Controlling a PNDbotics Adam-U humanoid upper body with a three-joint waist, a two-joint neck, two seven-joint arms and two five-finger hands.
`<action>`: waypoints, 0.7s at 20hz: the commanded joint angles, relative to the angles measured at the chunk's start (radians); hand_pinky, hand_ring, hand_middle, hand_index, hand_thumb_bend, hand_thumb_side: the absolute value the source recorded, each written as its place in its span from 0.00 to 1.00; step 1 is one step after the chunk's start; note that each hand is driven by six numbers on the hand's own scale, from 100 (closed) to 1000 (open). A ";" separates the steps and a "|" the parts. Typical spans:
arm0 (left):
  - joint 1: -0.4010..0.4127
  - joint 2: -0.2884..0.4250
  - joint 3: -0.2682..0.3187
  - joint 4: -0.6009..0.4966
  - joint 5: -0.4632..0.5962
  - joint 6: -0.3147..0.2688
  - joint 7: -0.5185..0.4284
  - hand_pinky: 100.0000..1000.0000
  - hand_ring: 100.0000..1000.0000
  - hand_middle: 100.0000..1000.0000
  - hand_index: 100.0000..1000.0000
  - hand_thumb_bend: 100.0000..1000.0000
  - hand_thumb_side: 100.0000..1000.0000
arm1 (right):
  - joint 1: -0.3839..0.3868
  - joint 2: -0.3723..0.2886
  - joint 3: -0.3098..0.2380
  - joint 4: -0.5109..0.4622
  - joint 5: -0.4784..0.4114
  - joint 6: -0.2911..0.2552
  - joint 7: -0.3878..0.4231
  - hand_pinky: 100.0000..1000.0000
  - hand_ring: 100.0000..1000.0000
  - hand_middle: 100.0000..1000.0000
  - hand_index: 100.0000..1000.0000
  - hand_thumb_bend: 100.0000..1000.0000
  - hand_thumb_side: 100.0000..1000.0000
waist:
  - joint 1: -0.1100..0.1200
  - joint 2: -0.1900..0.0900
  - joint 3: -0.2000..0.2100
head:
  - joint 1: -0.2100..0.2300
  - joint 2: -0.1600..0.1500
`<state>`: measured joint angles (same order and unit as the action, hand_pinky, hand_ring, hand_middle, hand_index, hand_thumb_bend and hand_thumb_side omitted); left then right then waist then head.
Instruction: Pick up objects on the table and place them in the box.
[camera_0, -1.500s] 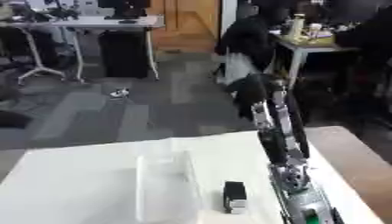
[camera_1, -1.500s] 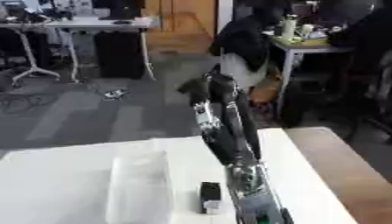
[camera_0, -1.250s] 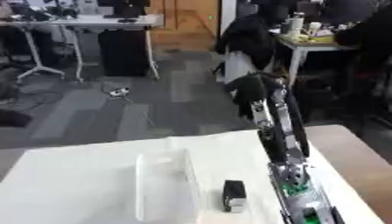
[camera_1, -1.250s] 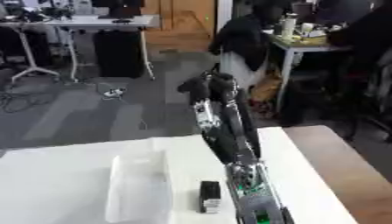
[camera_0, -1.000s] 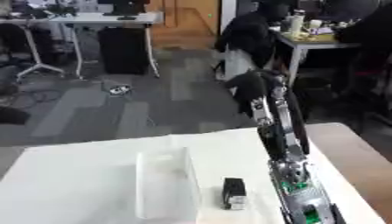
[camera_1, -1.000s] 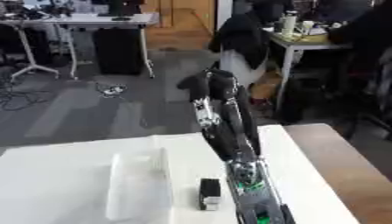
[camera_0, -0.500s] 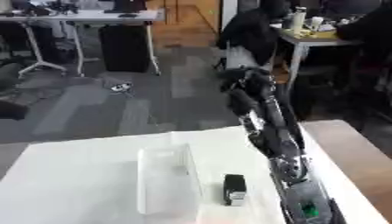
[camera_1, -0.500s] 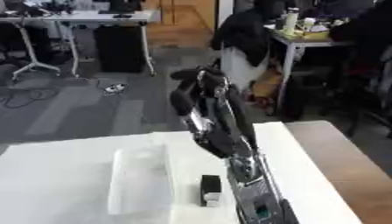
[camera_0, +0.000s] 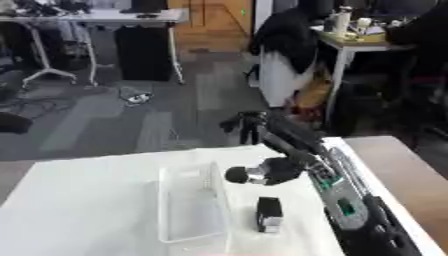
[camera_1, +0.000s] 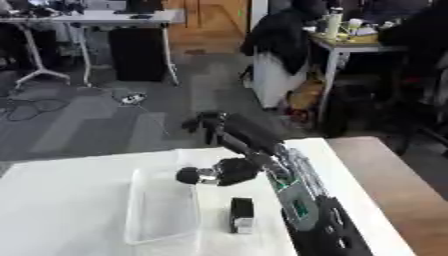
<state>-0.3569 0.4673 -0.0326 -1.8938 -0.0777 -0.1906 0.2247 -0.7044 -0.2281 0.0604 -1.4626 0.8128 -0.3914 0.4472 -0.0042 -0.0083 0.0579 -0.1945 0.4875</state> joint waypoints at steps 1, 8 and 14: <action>-0.011 0.032 0.011 -0.014 0.003 -0.003 -0.001 0.55 0.56 0.71 0.85 0.06 1.00 | -0.034 -0.052 0.000 0.032 0.027 -0.024 0.004 0.46 0.55 0.71 0.84 0.79 1.00 | 0.000 -0.013 0.001 | -0.004 0.005; -0.009 0.033 0.012 -0.011 0.002 -0.004 -0.002 0.55 0.56 0.71 0.85 0.06 1.00 | -0.063 -0.120 -0.001 0.118 0.093 -0.068 -0.010 0.52 0.58 0.74 0.83 0.83 1.00 | -0.004 -0.014 -0.001 | 0.000 0.007; -0.007 0.038 0.014 -0.011 0.001 -0.004 0.000 0.55 0.56 0.71 0.85 0.06 1.00 | -0.103 -0.188 0.010 0.188 0.111 -0.121 0.041 0.60 0.65 0.76 0.82 0.85 1.00 | -0.005 -0.016 -0.007 | 0.006 0.011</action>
<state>-0.3560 0.4754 -0.0325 -1.8933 -0.0779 -0.1913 0.2244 -0.7799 -0.3801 0.0723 -1.2761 0.9173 -0.5016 0.4763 -0.0095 -0.0095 0.0511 -0.1935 0.4965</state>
